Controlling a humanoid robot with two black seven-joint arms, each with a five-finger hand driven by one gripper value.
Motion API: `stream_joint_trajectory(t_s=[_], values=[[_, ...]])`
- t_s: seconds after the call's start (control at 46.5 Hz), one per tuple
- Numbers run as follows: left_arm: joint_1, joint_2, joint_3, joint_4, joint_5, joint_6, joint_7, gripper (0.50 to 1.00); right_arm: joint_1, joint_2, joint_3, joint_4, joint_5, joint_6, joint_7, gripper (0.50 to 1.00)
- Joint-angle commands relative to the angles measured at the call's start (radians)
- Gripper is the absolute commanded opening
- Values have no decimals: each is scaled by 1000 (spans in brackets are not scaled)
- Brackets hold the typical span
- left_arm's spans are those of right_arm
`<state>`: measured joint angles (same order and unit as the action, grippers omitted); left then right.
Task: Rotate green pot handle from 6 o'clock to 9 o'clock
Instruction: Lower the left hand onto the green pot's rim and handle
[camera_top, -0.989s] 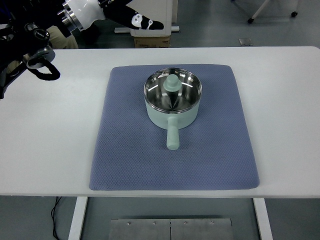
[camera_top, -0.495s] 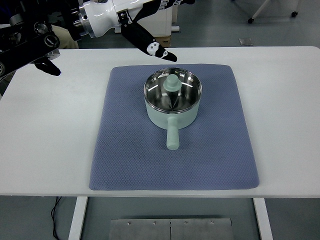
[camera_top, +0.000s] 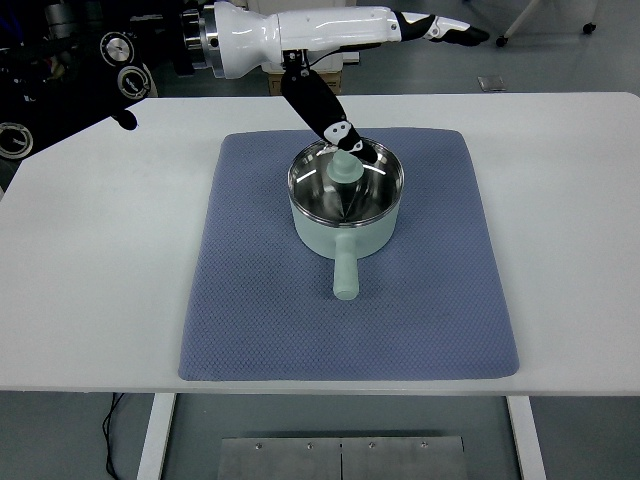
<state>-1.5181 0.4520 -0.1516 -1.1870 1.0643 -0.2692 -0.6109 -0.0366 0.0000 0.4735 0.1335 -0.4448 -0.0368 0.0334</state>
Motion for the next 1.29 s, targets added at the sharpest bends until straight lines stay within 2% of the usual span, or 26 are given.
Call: stream_joint_trajectory(t_s=[0.0, 0.301, 0.688, 1.269], values=[[-14, -3, 9, -19, 39, -1, 0, 1000, 0, 0, -1, 0, 0, 0, 0, 1000], [-99, -4, 127, -78, 157, -1, 0, 1000, 0, 0, -1, 0, 0, 0, 0, 1000], [-246, -38, 377, -83, 184, 8, 0, 1000, -2, 0, 0, 0, 0, 0, 0, 1000], [-292, -141, 483, -95, 246, 8, 0, 1000, 0, 0, 0, 0, 0, 0, 0, 1000]])
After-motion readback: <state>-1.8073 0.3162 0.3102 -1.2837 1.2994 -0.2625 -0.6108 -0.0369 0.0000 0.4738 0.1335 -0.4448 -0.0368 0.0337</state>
